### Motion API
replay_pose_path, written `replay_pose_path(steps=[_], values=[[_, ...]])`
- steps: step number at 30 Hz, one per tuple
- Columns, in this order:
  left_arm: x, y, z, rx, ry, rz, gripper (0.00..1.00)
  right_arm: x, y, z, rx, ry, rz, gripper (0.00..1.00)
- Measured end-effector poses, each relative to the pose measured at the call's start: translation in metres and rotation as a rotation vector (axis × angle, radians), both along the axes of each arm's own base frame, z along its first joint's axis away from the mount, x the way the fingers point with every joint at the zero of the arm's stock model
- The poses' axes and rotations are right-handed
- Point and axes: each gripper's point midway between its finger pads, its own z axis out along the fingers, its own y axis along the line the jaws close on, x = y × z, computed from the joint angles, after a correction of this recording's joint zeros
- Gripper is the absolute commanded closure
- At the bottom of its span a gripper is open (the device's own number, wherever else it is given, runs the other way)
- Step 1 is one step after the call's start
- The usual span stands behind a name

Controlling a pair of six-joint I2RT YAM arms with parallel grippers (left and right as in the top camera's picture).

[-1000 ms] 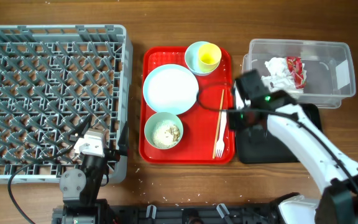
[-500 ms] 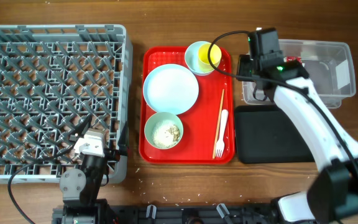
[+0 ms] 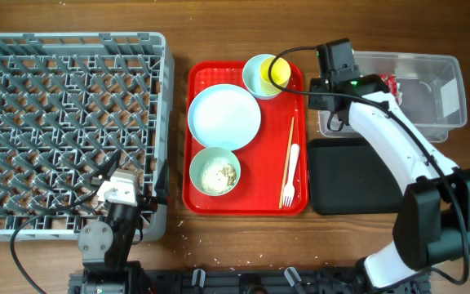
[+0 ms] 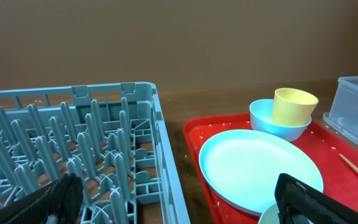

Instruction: Sort waste into correct bins and load items into the dishwasher rack

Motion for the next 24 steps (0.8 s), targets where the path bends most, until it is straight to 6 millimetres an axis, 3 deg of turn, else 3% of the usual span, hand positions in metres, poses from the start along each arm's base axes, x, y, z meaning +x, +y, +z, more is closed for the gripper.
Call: replay_pose_path(steps=[3, 6, 19, 24], values=[[0.0, 0.0, 0.0, 0.0, 0.0, 0.0, 0.0, -0.002, 0.0, -0.009, -0.008, 0.028, 0.001, 0.9], [0.0, 0.0, 0.0, 0.0, 0.0, 0.0, 0.0, -0.002, 0.0, -0.01, -0.009, 0.031, 0.004, 0.92], [0.0, 0.0, 0.0, 0.0, 0.0, 0.0, 0.0, 0.002, 0.029, -0.01, 0.133, 0.029, 0.105, 0.91], [0.0, 0.0, 0.0, 0.0, 0.0, 0.0, 0.0, 0.003, 0.04, -0.009, 0.139, 0.027, 0.228, 0.83]])
